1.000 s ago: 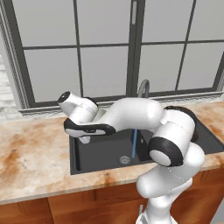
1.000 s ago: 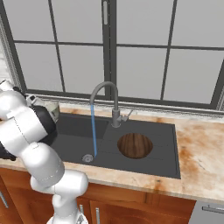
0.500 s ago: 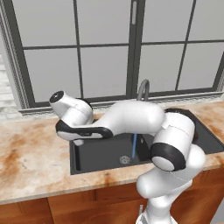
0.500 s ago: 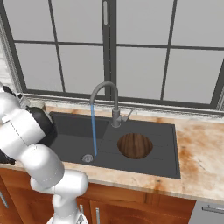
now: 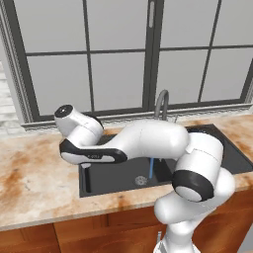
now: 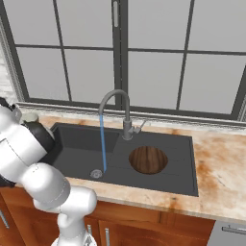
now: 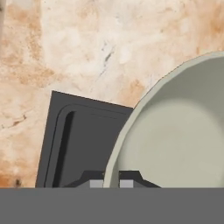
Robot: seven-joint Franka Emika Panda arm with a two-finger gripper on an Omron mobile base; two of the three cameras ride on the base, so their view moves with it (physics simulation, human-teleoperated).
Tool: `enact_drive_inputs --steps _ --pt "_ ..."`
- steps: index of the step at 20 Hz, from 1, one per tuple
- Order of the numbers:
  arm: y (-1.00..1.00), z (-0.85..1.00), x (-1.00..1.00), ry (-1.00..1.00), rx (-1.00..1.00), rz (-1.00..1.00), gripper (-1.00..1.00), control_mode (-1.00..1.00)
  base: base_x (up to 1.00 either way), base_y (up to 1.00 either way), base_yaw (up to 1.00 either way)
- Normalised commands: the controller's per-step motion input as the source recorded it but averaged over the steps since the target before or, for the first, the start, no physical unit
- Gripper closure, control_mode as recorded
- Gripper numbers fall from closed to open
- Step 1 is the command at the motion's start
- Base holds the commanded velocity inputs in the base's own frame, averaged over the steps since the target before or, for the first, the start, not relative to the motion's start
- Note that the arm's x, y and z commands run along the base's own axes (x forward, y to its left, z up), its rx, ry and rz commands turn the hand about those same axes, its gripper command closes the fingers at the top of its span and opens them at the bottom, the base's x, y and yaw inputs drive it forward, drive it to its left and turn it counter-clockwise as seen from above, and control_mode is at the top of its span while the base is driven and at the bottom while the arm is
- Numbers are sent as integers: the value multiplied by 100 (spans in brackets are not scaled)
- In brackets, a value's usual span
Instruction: Rinse each bowl for a few seconds and place them down in the sink or on the counter.
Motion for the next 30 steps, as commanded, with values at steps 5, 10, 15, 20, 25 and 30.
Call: enact_drive_inputs --steps 5,10,15,20,25,30 --pt "18 -1 -2 12 11 11 100 -100 0 0 0" --pt "13 -12 1 26 8 0 100 -100 0 0 0" --pt "23 -19 0 14 0 0 100 -100 0 0 0" --pt "33 -14 -5 4 -5 1 100 -100 0 0 0" --pt "24 -20 -9 0 -5 1 100 -100 0 0 0" --pt "15 -30 -13 0 -3 0 100 -100 0 0 0"
